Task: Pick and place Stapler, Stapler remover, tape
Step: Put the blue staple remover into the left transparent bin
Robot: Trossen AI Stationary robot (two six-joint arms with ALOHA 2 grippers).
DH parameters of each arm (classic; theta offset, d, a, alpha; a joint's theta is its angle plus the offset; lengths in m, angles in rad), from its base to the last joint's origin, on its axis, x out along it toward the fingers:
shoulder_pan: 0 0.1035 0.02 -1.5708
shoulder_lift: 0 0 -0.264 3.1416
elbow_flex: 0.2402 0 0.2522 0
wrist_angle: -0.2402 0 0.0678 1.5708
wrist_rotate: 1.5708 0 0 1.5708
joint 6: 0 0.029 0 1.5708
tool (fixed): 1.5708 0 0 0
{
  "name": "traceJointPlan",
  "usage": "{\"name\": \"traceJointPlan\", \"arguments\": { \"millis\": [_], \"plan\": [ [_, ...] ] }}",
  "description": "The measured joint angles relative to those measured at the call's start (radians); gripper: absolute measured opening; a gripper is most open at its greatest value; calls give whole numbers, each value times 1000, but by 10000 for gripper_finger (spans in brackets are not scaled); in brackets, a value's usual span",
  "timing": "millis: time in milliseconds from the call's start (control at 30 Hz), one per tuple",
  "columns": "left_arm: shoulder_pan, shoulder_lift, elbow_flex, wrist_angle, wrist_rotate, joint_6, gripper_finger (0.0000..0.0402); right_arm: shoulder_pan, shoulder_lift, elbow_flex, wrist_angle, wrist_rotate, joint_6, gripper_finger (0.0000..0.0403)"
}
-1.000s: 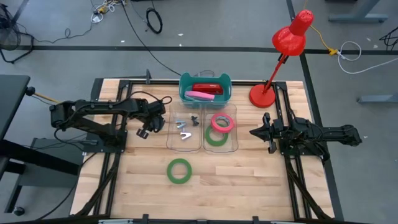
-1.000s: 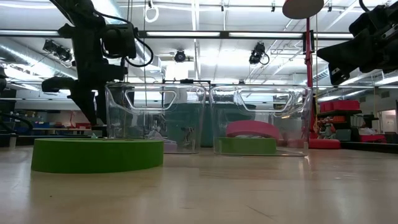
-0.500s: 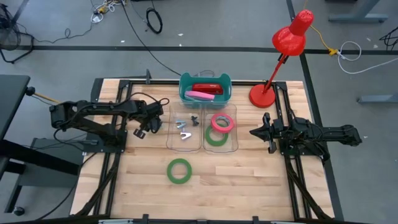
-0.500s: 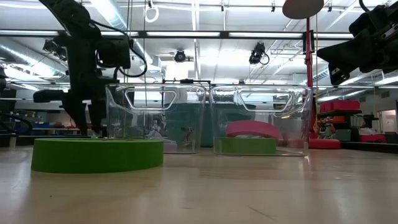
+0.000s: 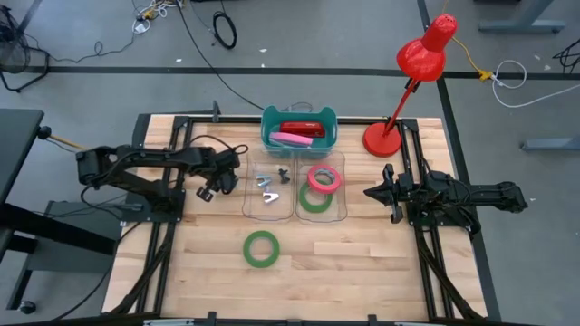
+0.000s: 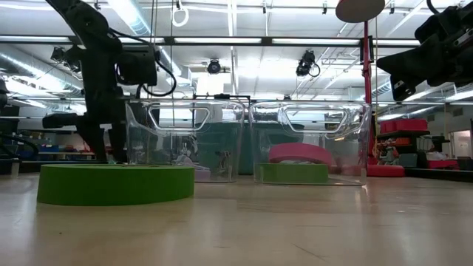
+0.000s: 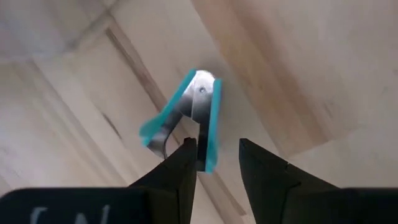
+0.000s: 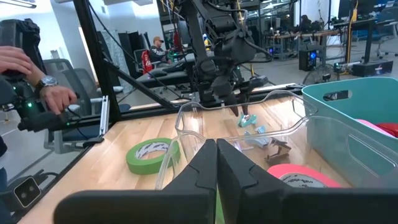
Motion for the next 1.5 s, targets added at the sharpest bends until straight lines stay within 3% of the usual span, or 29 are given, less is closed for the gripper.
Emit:
{"name": "traceJointPlan", "arguments": {
  "millis": [433, 1100, 1500],
  "plan": [
    [-7, 50, 5, 41, -123, -3, 124, 0, 0, 0, 0, 0, 0, 6],
    [-6, 46, 25, 9, -85, -30, 123, 0, 0, 0, 0, 0, 0, 6],
    [-6, 46, 25, 12, -84, -30, 66, 0, 0, 0, 0, 0, 0, 6]
  ]
}}
